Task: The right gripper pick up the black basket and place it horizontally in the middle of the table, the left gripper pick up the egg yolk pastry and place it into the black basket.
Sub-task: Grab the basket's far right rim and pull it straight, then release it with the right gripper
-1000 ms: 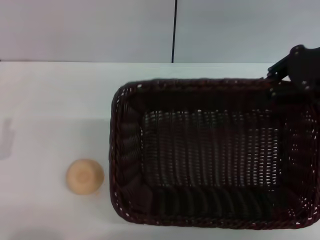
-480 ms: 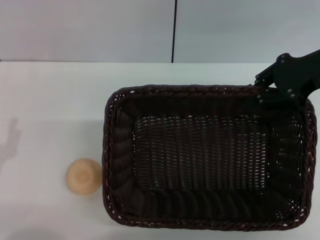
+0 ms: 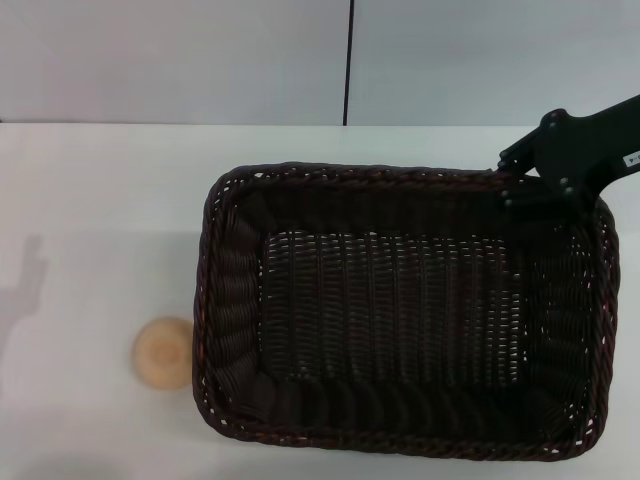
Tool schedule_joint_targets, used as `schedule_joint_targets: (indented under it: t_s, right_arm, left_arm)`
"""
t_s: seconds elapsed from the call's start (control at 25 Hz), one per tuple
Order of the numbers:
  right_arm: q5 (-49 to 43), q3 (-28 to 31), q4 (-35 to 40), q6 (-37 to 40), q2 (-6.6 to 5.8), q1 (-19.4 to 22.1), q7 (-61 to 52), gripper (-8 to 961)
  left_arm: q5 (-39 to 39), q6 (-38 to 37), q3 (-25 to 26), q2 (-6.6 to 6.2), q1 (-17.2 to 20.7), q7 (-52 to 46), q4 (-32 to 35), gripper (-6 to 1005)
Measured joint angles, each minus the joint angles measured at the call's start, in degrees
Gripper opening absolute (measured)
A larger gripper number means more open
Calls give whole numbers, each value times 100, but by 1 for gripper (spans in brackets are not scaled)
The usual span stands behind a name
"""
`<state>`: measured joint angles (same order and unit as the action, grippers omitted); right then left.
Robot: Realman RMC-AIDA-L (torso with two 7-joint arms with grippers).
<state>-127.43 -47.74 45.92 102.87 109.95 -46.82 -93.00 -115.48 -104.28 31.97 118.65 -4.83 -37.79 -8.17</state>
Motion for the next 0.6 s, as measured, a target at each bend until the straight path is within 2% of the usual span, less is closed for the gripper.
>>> schedule_joint_targets:
  t_s: [0.6]
  right_arm:
    - [33, 53, -88, -490, 20, -56, 180, 318]
  left_arm:
    - [0, 7, -148, 0, 5, -70, -63, 670]
